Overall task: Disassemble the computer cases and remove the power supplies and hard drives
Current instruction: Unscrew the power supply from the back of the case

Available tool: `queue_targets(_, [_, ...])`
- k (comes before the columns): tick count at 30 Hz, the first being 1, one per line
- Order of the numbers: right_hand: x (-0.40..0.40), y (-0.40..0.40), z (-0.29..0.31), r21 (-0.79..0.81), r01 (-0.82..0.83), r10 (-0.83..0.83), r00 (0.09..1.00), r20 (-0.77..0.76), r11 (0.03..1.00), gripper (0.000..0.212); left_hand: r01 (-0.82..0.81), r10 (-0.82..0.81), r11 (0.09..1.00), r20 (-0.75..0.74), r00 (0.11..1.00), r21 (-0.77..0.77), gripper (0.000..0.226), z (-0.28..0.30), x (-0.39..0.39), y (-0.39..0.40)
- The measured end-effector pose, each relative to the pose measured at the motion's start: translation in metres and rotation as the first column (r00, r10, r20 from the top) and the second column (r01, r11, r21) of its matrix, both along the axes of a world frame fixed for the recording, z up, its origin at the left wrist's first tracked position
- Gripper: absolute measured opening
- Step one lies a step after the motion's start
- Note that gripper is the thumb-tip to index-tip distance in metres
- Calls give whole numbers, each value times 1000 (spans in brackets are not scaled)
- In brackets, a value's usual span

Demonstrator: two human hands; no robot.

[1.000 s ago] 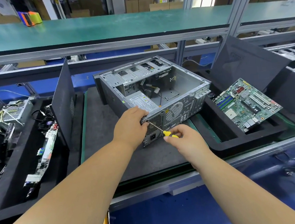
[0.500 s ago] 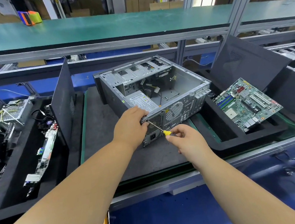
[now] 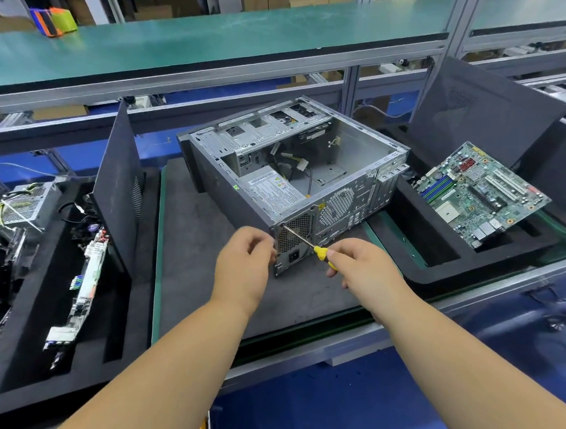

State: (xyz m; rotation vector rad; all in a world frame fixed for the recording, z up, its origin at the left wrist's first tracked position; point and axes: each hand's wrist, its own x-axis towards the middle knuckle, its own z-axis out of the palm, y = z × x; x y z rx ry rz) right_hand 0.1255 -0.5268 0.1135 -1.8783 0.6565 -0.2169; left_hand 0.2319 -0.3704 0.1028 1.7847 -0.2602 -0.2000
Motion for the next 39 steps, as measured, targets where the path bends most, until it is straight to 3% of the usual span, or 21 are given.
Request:
queue_targets(2, [0,1,-1,39,19,-20,999,27,999,13,70,-94,994,-350,932,-79,17,2,-4,-7])
queue_targets(3, [0,2,-1,61,28,-31,999,43,998,10,72,-126,988,-453,883,-134,17,2,-5,-10])
queue_targets(6, [-2,4,-3,67,52,-59,992,113,996,7,-46,-175,942,-601,780,-334,15,5,-5,-19])
queue_targets(8, [-3,6,-2,30,51,-55,988,145,998,14,-99,-184,922,-648,739,-374,15,8,-6,-27])
queue_targets(12, [-2,10,-3,-187,55,-36,994,104,981,23,-108,-187,923,-677,712,-369,13,15,-7,-41])
queue_targets(15, [-1,11,-4,-262,33,-13,997,78,964,22,-135,-142,931,-678,721,-338,9,16,-5,-47])
queue_targets(17, [-3,10,-4,-157,36,-24,997,75,987,14,-144,-123,934,-670,732,-328,9,14,-4,-48])
queue_targets(19, [-4,8,-1,106,56,-65,995,82,993,3,-141,-121,933,-658,743,-330,11,13,-2,-49])
queue_targets(21, [-5,5,2,313,59,-77,996,47,948,13,-136,-128,932,-653,746,-337,13,11,-1,-49])
queue_targets(24, [-3,3,3,412,68,-78,997,7,909,20,-137,-141,925,-655,743,-355,13,11,-2,-49])
queue_targets(27, [-1,6,0,383,74,-96,995,39,921,14,-204,-178,881,-699,693,-426,16,13,-3,-46])
queue_targets(30, [1,8,-3,295,92,-114,992,56,951,9,-345,-252,775,-759,600,-530,34,15,-2,-39])
queue_targets(33, [-1,9,-6,198,71,-91,991,95,978,2,-407,-313,695,-759,570,-592,44,16,-4,-36])
queue_targets(39, [-6,9,-5,21,90,-92,986,135,996,22,-424,-335,675,-762,554,-605,47,16,-3,-35])
